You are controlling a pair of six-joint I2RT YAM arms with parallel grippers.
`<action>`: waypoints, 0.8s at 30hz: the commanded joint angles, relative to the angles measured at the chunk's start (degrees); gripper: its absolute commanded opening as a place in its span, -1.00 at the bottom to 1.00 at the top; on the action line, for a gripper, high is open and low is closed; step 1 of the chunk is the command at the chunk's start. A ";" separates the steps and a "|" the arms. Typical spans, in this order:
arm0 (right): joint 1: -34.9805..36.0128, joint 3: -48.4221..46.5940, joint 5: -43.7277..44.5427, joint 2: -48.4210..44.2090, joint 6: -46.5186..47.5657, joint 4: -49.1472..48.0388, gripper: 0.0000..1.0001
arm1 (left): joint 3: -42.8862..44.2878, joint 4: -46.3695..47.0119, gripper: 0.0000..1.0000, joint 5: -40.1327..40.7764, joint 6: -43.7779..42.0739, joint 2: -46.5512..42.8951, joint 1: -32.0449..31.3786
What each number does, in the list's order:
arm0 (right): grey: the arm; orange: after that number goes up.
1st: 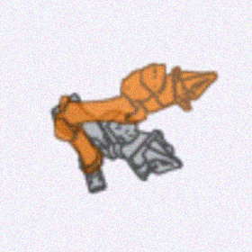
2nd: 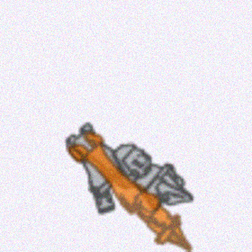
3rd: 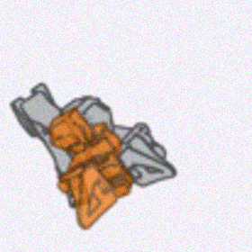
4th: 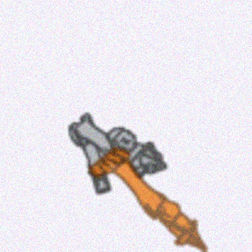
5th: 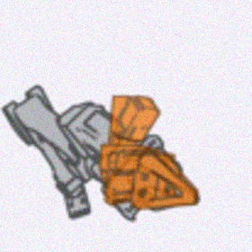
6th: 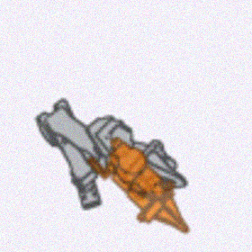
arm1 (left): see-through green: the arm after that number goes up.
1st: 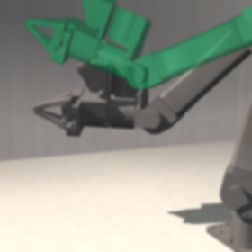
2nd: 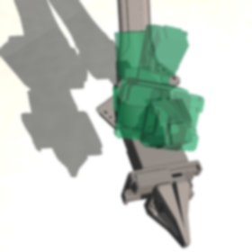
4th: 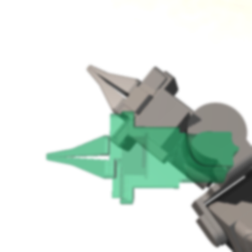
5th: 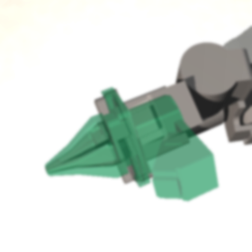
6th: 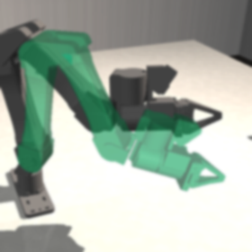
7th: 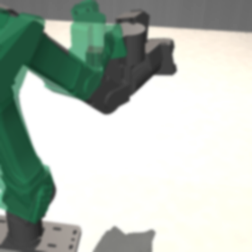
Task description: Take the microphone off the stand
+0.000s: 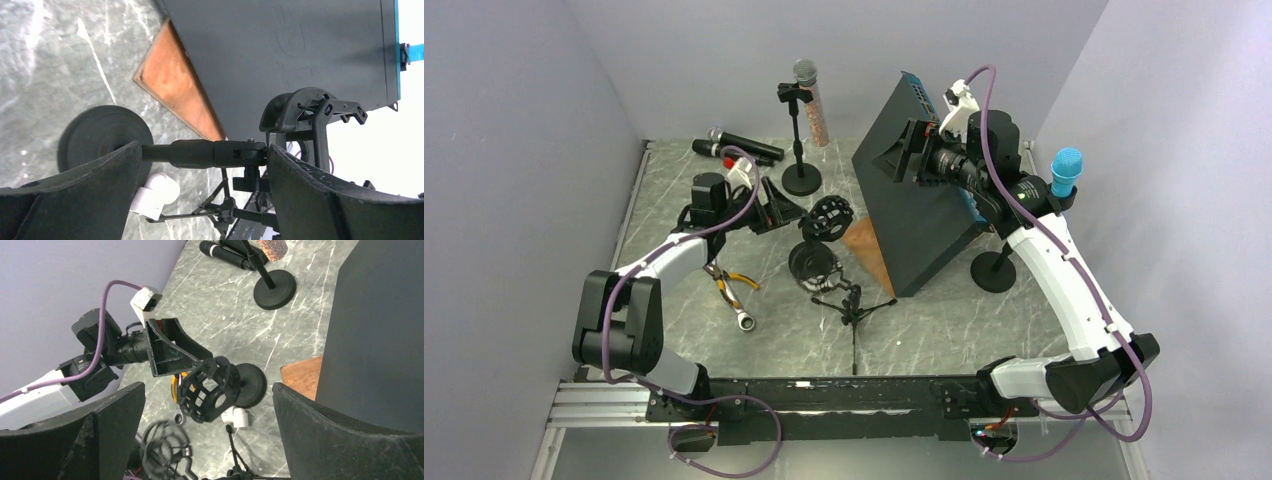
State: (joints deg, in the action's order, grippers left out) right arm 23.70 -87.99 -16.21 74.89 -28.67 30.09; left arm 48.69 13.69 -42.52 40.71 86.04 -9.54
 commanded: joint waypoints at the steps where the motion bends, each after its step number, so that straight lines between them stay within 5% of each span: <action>1: -0.44 -0.11 -1.19 -1.65 1.15 -2.83 1.00 | -3.76 -9.07 0.88 4.44 -4.70 3.08 -0.30; 17: -0.68 1.90 -2.67 -2.84 1.96 -3.13 1.00 | 8.36 -19.08 0.99 5.08 -6.39 -2.40 -0.10; 24: -0.70 4.29 -1.54 -5.98 2.80 -2.94 1.00 | 14.88 -15.28 0.99 4.49 -1.70 -3.96 4.71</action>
State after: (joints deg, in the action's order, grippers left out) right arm 23.29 -84.14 -17.93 72.20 -27.31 29.85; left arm 58.50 -4.75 -39.03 36.77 85.08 -8.19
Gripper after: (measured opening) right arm 0.997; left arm 0.994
